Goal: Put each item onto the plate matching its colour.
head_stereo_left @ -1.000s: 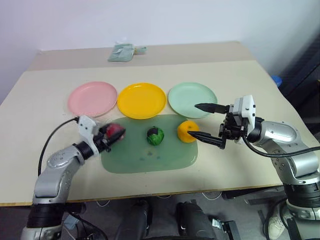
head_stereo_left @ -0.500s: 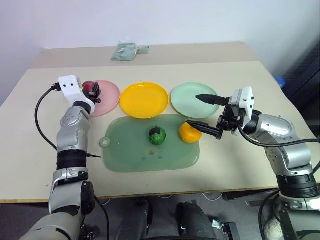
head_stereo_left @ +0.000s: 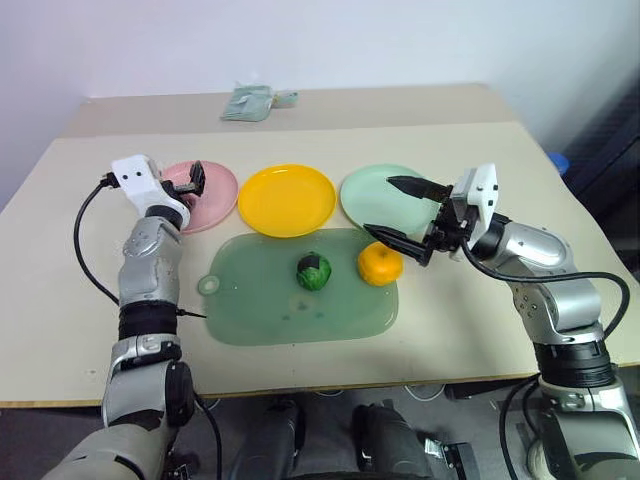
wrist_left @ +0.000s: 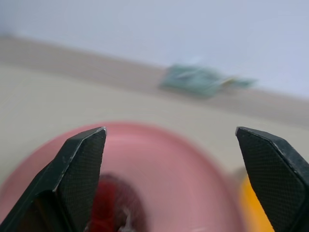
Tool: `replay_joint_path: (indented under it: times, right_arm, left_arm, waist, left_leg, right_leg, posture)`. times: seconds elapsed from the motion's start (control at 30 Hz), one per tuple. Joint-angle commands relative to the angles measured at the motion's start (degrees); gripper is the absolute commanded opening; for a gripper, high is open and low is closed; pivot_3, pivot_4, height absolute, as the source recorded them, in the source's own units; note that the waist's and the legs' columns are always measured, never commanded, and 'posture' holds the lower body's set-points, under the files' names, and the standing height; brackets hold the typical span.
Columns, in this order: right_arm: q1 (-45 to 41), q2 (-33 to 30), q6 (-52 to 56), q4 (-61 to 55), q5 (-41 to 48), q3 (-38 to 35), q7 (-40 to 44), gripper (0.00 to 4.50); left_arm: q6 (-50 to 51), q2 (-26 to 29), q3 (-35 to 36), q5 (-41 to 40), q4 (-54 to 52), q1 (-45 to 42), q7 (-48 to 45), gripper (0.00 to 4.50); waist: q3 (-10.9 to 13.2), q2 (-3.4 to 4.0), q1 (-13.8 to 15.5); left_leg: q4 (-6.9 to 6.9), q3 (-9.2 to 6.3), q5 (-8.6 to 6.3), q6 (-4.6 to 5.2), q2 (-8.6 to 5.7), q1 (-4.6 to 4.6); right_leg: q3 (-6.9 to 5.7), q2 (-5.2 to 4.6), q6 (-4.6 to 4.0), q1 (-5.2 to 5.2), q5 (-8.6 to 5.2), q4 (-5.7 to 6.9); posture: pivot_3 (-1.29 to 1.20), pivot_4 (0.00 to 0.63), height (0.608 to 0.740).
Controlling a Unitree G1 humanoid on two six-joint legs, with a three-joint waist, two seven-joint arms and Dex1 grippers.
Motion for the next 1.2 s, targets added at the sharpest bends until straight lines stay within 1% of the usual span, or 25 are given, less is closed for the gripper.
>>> replay_joint_path:
  times: [0.03,0.1,0.13,0.17,0.27,0.4,0.47,0.57,0.63,0.7,0.8,0.93,1.07,1.2]
  right_arm:
    - [-2.1,1.3,2.4,-3.1,-1.2,2.4,-2.6,4.5]
    - [-2.5,1.9,4.1,-3.1,-2.8,4.5,-4.1,4.5]
    - [-2.6,2.3,5.2,-3.5,-3.0,5.2,-4.7,4.5]
    - [-2.6,2.4,6.9,-3.9,-3.1,5.7,-5.5,4.5]
    - [-1.7,3.2,7.7,-4.7,-3.2,6.6,-6.1,4.5]
    - [-0.5,3.5,8.0,-5.8,-2.5,6.5,-5.6,4.5]
    - [1.8,1.9,8.0,-8.4,-1.4,5.3,-4.1,4.5]
    - [3.6,0.7,8.4,-10.4,-0.5,4.5,-3.1,4.5]
    - [3.9,-0.1,8.6,-11.0,-1.3,5.4,-2.9,4.5]
    - [2.4,1.3,9.7,-10.1,-2.8,7.9,-4.3,4.5]
    - [-1.2,4.9,10.8,-7.7,-5.7,12.0,-6.7,4.5]
    - [-4.9,8.9,12.0,-4.7,-7.9,16.1,-7.5,4.5]
    - [-7.1,11.0,13.6,-1.5,-9.9,19.6,-7.3,4.5]
    - [-8.3,11.5,14.5,1.1,-10.8,21.2,-5.9,4.5]
  left_arm:
    - [1.9,2.8,-2.1,-5.3,-12.7,7.4,-12.3,4.48]
    - [2.9,5.8,-4.3,-6.3,-18.4,13.0,-19.4,4.48]
    - [5.1,7.5,-4.8,-8.9,-20.6,15.4,-23.6,4.48]
    - [8.0,9.1,-5.0,-12.1,-22.7,17.1,-27.6,4.48]
    - [11.2,14.1,-6.1,-15.3,-25.9,20.8,-36.9,4.48]
    - [11.9,17.5,-8.0,-14.4,-27.1,22.9,-42.2,4.48]
    - [11.0,19.4,-9.9,-12.6,-27.1,23.9,-45.2,4.48]
    - [10.6,19.6,-10.3,-12.1,-26.3,23.9,-46.2,4.48]
    - [9.9,19.6,-10.0,-11.8,-25.9,24.5,-47.4,4.48]
    - [8.7,20.5,-8.8,-12.1,-25.5,26.6,-50.2,4.48]
    - [7.1,22.7,-4.4,-14.8,-24.0,29.8,-56.4,4.48]
    - [1.2,25.8,0.2,-13.8,-17.8,32.4,-63.6,4.48]
    - [-2.0,27.6,3.4,-15.0,-15.3,35.1,-70.3,4.48]
    - [-3.1,28.4,5.2,-15.5,-15.6,37.1,-73.7,4.48]
  waist:
    - [0.0,0.0,-0.7]
    - [0.0,0.01,-1.5]
    - [0.0,0.02,-1.7]
    - [0.0,0.01,-1.8]
    - [0.0,0.0,-1.9]
    - [0.0,0.05,-1.8]
    - [0.0,0.05,-1.9]
    - [0.0,0.05,-1.9]
    - [0.0,0.06,-2.0]
    - [0.0,0.06,-2.2]
    - [0.0,0.07,-2.7]
    - [0.0,0.08,-2.2]
    - [0.0,0.07,-2.1]
    - [0.0,0.05,-2.1]
  left_leg:
    - [0.0,0.0,0.01,-0.02,0.0,0.0]
    - [-0.07,0.01,0.01,-0.02,0.01,0.0]
    - [-0.11,0.02,0.01,-0.02,0.01,0.01]
    - [-0.12,0.01,0.02,-0.03,0.01,0.0]
    - [-0.1,-0.01,0.02,-0.03,0.03,0.0]
    - [-0.11,-0.01,0.02,-0.03,0.03,0.0]
    - [-0.12,-0.01,0.01,-0.02,0.03,0.0]
    - [-0.17,-0.01,0.01,-0.02,0.03,0.0]
    - [-0.15,-0.01,0.01,-0.02,0.04,-0.01]
    - [-0.16,-0.01,0.01,-0.02,0.06,0.0]
    - [-0.29,0.09,0.01,-0.02,0.1,0.0]
    - [-0.35,0.09,0.03,-0.06,0.13,0.0]
    - [-0.32,0.09,0.02,-0.05,0.1,0.0]
    - [-0.29,0.09,0.0,-0.02,0.09,0.0]
  right_leg:
    - [0.0,0.0,0.0,0.0,0.0,0.01]
    - [0.05,0.0,-0.03,-0.03,-0.01,0.01]
    - [0.07,0.0,-0.03,-0.04,-0.01,0.01]
    - [0.06,0.0,-0.04,-0.08,-0.02,0.01]
    - [0.03,0.0,-0.06,-0.07,-0.02,0.02]
    - [0.03,0.0,-0.12,-0.05,-0.05,-0.01]
    - [0.04,0.0,-0.1,-0.05,-0.04,-0.02]
    - [0.04,-0.01,-0.09,-0.06,-0.04,-0.05]
    - [0.04,-0.01,-0.14,-0.06,-0.06,-0.04]
    - [0.04,0.0,-0.23,-0.07,-0.12,-0.04]
    - [0.14,0.01,-0.26,-0.23,-0.13,-0.01]
    - [0.1,0.02,-0.29,-0.33,-0.15,0.06]
    - [0.08,-0.01,-0.42,-0.36,-0.21,-0.07]
    - [0.08,-0.04,-0.43,-0.37,-0.21,-0.11]
  posture:
    - [0.0,0.15,0.74]
    - [0.0,0.15,0.74]
    - [0.0,0.15,0.74]
    - [0.0,0.15,0.74]
    - [0.0,0.15,0.74]
    - [0.0,0.15,0.74]
    - [0.0,0.15,0.74]
    - [0.0,0.15,0.74]
    - [0.0,0.15,0.74]
    - [0.0,0.15,0.74]
    - [0.0,0.15,0.74]
    - [0.0,0.15,0.74]
    - [0.0,0.15,0.74]
    - [0.0,0.15,0.74]
